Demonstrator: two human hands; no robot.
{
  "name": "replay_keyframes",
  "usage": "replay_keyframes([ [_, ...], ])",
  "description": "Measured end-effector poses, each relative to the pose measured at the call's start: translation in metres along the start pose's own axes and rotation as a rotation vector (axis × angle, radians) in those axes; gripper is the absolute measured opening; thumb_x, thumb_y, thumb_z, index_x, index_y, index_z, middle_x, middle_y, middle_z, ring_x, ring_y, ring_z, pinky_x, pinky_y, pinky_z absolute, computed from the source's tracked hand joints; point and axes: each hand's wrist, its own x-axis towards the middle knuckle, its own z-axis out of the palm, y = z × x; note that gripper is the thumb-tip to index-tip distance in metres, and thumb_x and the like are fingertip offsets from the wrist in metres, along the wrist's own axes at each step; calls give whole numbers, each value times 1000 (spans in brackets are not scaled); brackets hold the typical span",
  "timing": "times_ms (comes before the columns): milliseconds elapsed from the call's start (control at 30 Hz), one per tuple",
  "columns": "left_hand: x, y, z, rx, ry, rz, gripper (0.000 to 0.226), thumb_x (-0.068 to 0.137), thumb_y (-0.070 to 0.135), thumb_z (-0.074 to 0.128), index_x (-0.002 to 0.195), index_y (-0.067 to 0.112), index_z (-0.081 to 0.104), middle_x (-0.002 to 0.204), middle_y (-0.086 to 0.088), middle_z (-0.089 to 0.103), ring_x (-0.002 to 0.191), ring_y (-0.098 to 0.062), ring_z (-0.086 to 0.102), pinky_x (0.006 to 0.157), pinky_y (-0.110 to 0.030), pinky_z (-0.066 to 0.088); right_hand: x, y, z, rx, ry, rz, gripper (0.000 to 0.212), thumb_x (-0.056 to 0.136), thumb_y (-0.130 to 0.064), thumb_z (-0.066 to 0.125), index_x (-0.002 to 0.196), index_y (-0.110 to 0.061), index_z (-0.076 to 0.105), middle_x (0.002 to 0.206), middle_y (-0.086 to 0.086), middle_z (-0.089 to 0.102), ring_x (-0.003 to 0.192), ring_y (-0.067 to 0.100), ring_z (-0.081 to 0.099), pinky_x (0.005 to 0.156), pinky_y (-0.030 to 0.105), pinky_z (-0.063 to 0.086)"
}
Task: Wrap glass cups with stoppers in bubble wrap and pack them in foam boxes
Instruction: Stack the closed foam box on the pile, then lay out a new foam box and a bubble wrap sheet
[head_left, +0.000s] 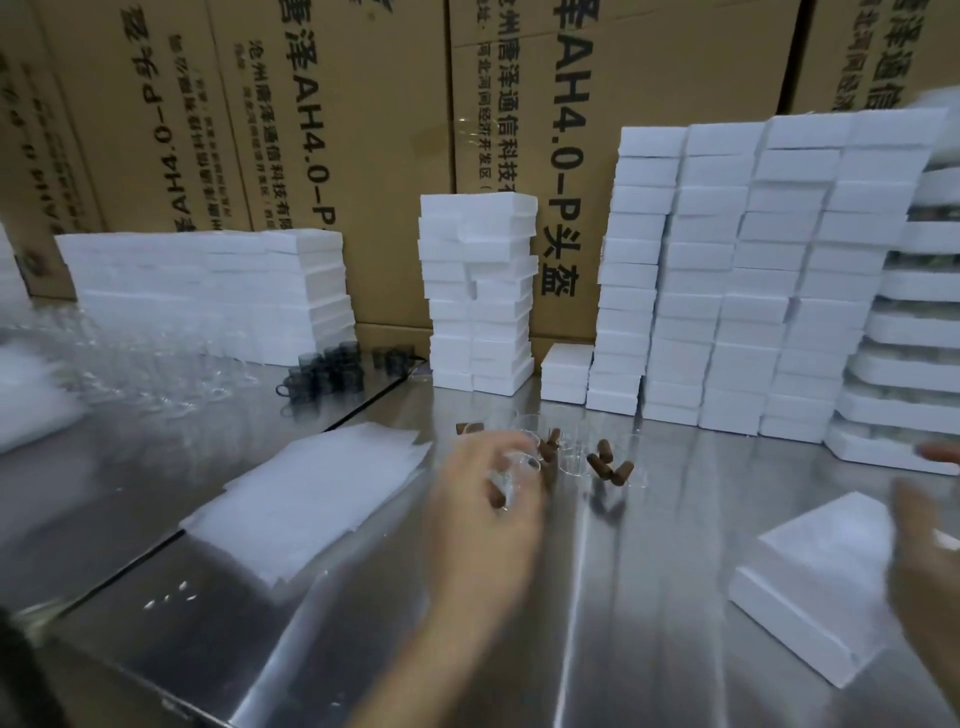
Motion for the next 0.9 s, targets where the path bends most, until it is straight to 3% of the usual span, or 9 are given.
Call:
replay_keyframes([
  [33,23,-18,-26,94,133,-26,28,98,16,70,107,42,71,117,19,66,106,2,65,89,-22,53,-20,-22,13,-138,-6,-127,28,96,-29,55,112,-10,66,117,10,64,114,42,58,105,60,39],
  [100,61,-58,-69,328,149,-158,26,100,13,66,114,35,70,122,12,68,112,-7,66,92,-34,54,-39,-66,41,-154,-244,-201,27,92,-27,58,106,-8,72,114,11,68,110,37,61,103,56,39],
  [200,85,-115,-93,759,-144,-404,38,104,27,65,141,22,64,146,-2,63,131,-28,60,104,-43,50,-70,-72,73,-256,-467,-355,28,87,-31,64,105,-16,79,117,4,71,111,31,67,97,50,44],
  [333,93,-146,-108,1068,-290,-389,50,103,50,62,146,24,64,146,-3,65,130,-29,62,104,-43,52,-97,-63,97,-409,-964,-370,43,88,-53,58,127,-40,69,134,-7,65,123,22,66,98,43,53],
  [433,94,-154,-111,1056,-237,-370,26,102,40,58,104,27,80,109,-2,78,102,-31,70,82,-40,56,-97,-42,96,-485,-1112,-209,55,92,-78,34,145,-63,39,154,-24,39,145,6,40,117,36,30],
  [533,99,-161,-118,967,-196,-417,39,104,32,52,69,19,64,76,-4,70,77,-31,65,67,-37,46,-94,-20,88,-488,-1086,-109,55,91,-84,25,144,-68,28,155,-28,34,146,1,33,114,28,23],
  [767,111,-148,-136,617,-31,-463,49,113,41,43,76,16,61,73,-7,63,82,-36,62,75,-41,45,-85,-13,81,-599,-1070,43,55,95,-79,29,147,-62,25,150,-31,32,142,0,37,117,31,25],
  [833,109,-135,-136,569,25,-365,53,115,38,43,71,11,56,62,-9,53,70,-36,57,66,-42,41,-83,-15,79,-615,-1063,70,54,95,-77,32,147,-60,28,149,-29,33,142,2,38,117,33,27],
  [900,103,-118,-132,515,61,-202,50,115,37,45,86,6,70,71,-12,63,68,-26,59,64,-42,45,-82,-16,78,-628,-1077,89,54,96,-76,33,147,-58,30,149,-28,35,141,3,40,116,34,28],
])
